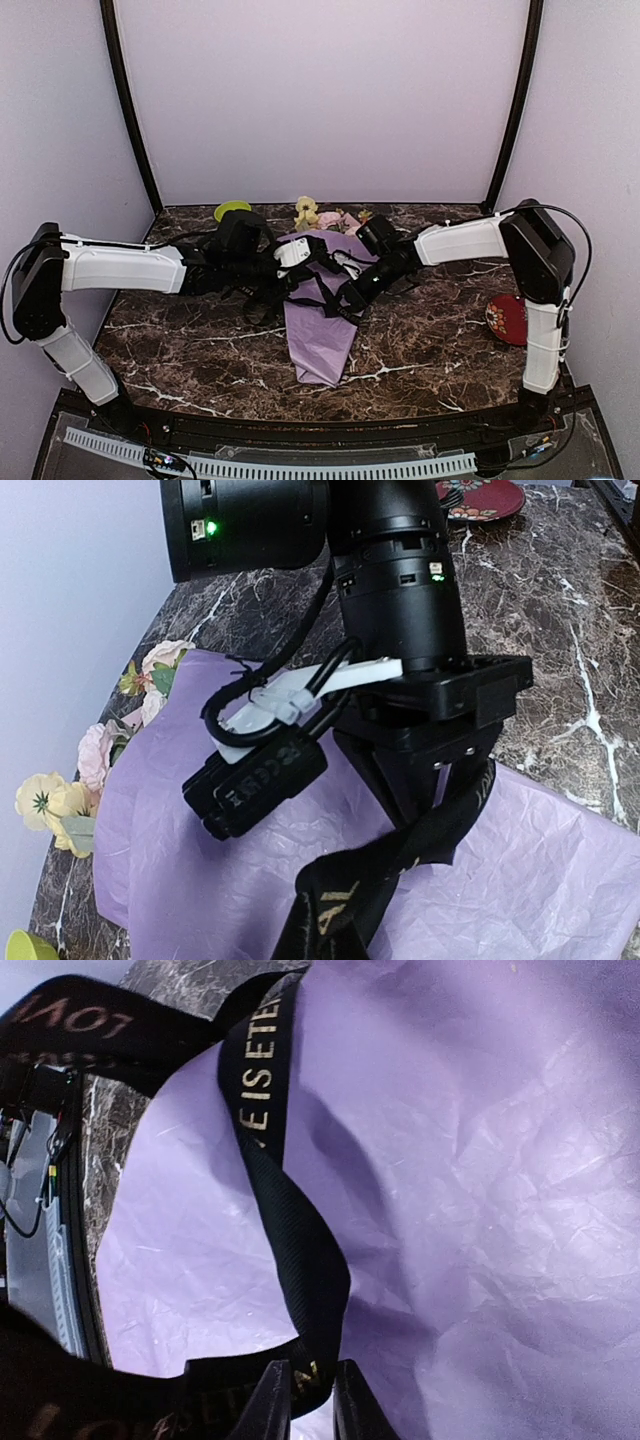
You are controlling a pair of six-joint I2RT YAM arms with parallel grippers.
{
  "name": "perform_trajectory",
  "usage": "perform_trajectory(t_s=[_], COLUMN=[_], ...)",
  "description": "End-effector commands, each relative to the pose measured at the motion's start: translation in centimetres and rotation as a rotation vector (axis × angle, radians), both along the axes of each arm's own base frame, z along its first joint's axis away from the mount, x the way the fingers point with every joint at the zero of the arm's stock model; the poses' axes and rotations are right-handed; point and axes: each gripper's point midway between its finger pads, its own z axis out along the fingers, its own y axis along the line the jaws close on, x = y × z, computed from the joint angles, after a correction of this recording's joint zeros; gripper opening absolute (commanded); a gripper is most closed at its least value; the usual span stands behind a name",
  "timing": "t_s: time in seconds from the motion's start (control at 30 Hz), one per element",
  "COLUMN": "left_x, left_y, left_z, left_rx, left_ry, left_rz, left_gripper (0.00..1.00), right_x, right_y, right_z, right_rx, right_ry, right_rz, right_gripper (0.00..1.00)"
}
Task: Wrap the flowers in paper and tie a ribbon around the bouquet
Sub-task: Cross the ribbon over the folded bouquet.
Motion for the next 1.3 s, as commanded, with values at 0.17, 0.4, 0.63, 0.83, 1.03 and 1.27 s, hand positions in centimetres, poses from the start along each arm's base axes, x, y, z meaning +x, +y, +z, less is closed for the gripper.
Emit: perform_trajectory(t_s=[0.17, 0.4, 0.63, 0.83, 1.03, 1.27], left_x=[1.2, 1.9, 2.2, 2.3, 2.3, 2.3], left_y=[-0.9, -1.9, -2.3, -2.3, -2.1, -2.0], left_z=[-0.3, -0.4, -0.3, 0.1, 0.4, -0.2], left_rx=[-0.040, -0.070, -0.082, -0.087, -0.088, -0.081], left_ry=[0.028, 0.042, 0.048, 0.035, 0.030, 0.040], left_rz=[0.062, 0.067, 0.071, 0.072, 0.075, 0.081], left_gripper=[0.00, 0.00, 0.00, 0.00, 0.00, 0.00], right_x=[0.7, 5.5, 7.6, 6.6, 2.7, -3.2], right_y=[-1.0, -1.5, -1.0, 1.5, 3.0, 1.2], right_z=[2.4, 3.0, 3.5, 2.2, 0.9, 1.7], right_rx=[0.006, -0.030, -0.024, 0.022, 0.052, 0.094], right_ry=[-0.099, -0.150, -0.168, -0.073, 0.003, 0.083], right_rz=[0.032, -0.100, -0.141, -0.056, 0.093, 0.292], right_gripper=[0.22, 0.28, 0.33, 0.19, 0.08, 0.02])
